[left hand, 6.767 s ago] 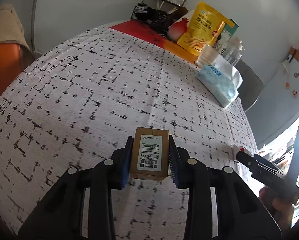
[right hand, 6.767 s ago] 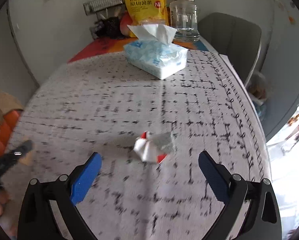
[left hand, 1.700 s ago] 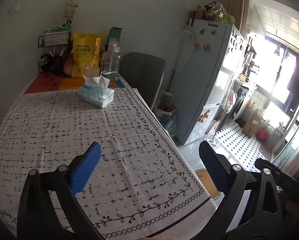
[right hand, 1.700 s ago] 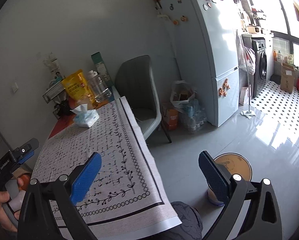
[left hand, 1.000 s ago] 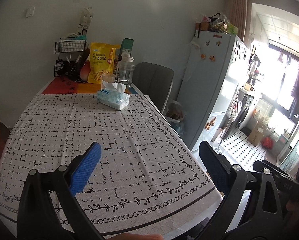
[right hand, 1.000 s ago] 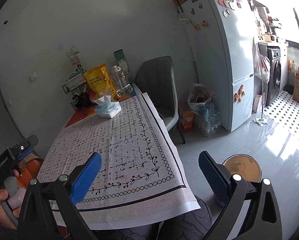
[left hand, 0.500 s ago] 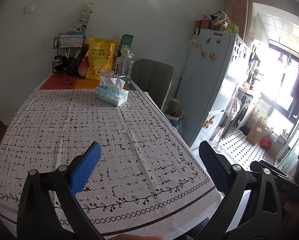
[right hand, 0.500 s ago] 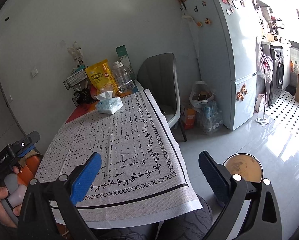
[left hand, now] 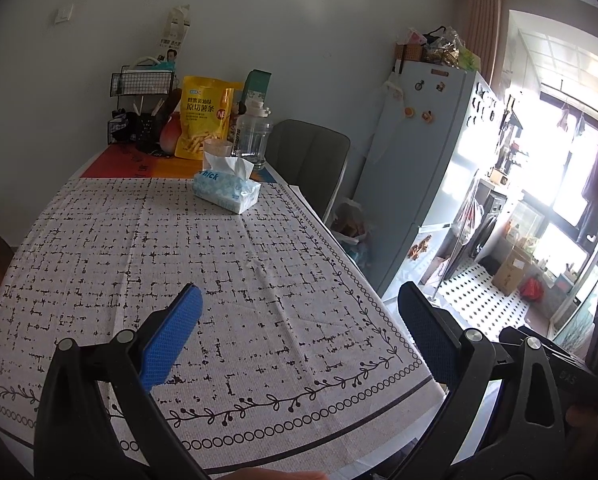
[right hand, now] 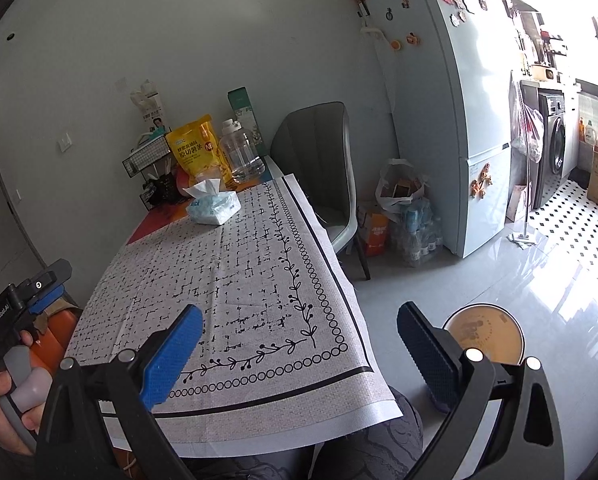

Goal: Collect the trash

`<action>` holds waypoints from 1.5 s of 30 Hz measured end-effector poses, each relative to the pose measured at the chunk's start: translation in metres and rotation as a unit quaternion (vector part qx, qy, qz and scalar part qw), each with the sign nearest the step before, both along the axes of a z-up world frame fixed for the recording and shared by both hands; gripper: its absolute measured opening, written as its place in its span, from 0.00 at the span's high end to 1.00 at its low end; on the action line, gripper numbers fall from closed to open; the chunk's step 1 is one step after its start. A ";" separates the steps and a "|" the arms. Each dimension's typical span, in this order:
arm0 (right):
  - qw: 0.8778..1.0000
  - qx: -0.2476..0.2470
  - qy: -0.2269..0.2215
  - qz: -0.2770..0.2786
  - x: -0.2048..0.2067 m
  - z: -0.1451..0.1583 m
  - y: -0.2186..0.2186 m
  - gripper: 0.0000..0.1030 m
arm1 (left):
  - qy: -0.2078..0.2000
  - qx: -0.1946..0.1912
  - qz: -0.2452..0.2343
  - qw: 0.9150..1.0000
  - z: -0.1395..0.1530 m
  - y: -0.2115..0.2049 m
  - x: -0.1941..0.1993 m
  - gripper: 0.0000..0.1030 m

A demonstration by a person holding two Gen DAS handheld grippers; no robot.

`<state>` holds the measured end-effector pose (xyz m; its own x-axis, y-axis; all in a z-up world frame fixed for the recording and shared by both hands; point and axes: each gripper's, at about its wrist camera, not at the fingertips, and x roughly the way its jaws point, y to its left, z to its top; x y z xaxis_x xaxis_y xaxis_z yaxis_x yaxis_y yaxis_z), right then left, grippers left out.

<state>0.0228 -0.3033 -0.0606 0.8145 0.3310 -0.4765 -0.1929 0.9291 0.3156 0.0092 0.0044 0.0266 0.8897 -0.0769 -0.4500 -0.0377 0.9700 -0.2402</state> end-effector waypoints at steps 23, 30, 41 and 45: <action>1.000 -0.004 0.006 0.002 0.004 -0.004 0.003 0.07 | 0.008 -0.006 -0.003 1.000 -0.006 0.003 0.003 0.06; 1.000 -0.005 0.009 -0.001 0.006 -0.006 0.003 0.07 | 0.011 -0.007 -0.003 1.000 -0.008 0.003 0.003 0.06; 1.000 -0.004 0.007 -0.004 0.006 -0.005 0.001 0.07 | 0.012 -0.007 -0.004 1.000 -0.010 0.003 0.002 0.06; 1.000 -0.004 0.007 -0.004 0.006 -0.005 0.000 0.07 | 0.014 -0.007 -0.004 1.000 -0.011 0.003 0.002 0.06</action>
<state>0.0292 -0.3028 -0.0657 0.8103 0.3209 -0.4903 -0.1810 0.9329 0.3114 0.0117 0.0072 0.0155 0.8763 -0.0916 -0.4730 -0.0357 0.9667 -0.2533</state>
